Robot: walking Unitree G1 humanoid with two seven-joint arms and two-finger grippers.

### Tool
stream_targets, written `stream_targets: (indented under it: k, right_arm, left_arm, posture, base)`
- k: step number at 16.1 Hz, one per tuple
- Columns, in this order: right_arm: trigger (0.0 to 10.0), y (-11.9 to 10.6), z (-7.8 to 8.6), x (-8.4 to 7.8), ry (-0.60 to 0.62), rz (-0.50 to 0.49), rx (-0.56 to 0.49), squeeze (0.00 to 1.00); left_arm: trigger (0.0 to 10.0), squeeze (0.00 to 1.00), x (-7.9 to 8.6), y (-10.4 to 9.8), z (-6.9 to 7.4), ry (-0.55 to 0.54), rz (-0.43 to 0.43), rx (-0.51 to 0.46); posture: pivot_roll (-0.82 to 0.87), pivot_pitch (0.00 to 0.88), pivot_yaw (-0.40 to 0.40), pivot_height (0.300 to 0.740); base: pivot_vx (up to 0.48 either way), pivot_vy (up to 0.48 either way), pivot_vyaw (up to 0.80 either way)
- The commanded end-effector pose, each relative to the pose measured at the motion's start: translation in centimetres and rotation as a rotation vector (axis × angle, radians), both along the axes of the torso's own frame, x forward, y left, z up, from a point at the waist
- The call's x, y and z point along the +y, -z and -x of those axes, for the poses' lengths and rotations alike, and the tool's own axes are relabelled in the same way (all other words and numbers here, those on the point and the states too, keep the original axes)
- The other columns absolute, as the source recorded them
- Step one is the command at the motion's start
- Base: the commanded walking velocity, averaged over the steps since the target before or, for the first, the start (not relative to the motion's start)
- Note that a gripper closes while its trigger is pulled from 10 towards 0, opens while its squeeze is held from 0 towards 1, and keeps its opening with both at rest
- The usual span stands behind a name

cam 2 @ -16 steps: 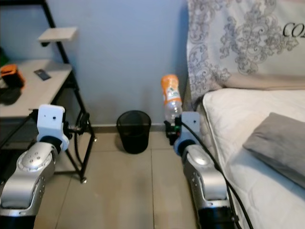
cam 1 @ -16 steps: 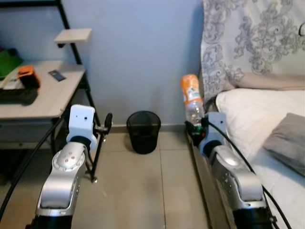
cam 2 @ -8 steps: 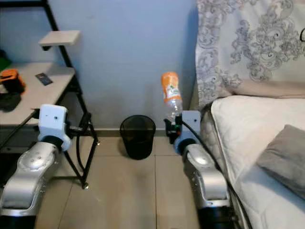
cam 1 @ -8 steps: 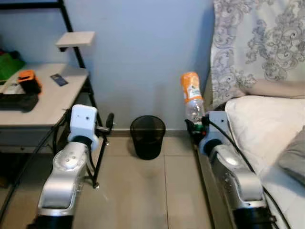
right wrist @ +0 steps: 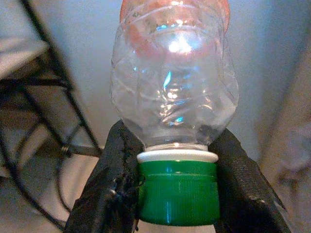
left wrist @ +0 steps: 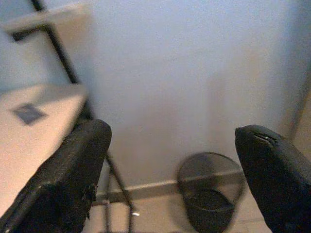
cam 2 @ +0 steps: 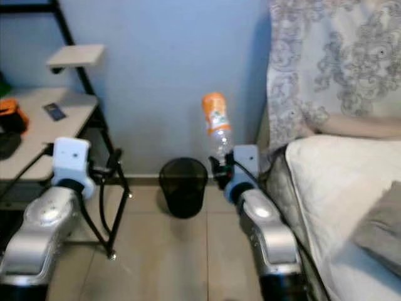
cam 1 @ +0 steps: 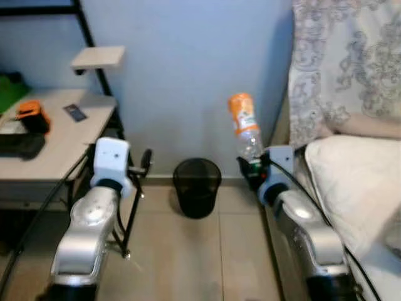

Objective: Clean up the room

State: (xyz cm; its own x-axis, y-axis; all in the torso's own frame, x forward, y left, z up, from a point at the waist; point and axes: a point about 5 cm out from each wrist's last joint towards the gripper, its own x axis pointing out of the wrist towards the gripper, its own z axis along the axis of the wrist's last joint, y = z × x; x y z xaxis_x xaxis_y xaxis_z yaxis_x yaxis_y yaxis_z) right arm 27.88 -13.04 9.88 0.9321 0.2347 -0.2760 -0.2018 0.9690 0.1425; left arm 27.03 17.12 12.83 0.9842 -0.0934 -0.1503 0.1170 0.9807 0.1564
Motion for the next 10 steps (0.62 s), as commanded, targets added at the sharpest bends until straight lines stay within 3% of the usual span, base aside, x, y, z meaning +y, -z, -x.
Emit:
stream_targets:
  k: [1,8,10]
  right_arm:
    - [10.0,-0.77,-0.28,0.00,0.005,0.004,-0.029,0.00]
    - [10.0,-0.40,-0.27,-0.59,0.037,0.017,-0.014,0.00]
    - [10.0,-0.34,-0.23,-0.75,0.037,0.059,-0.017,0.00]
  left_arm:
    - [10.0,0.00,0.56,-0.41,-0.06,-0.010,-0.019,-0.008]
    - [10.0,0.00,0.50,-0.45,-0.09,-0.009,-0.021,-0.004]
    - [10.0,0.00,0.50,-0.47,-0.08,-0.011,-0.023,-0.005]
  posture:
    - [0.01,0.000,0.040,0.740]
    - [0.02,0.000,0.037,0.740]
    - [0.02,0.000,0.036,0.740]
  base:
    - [0.349,0.000,0.00]
    - [0.349,0.000,0.00]
    - [0.347,0.000,0.00]
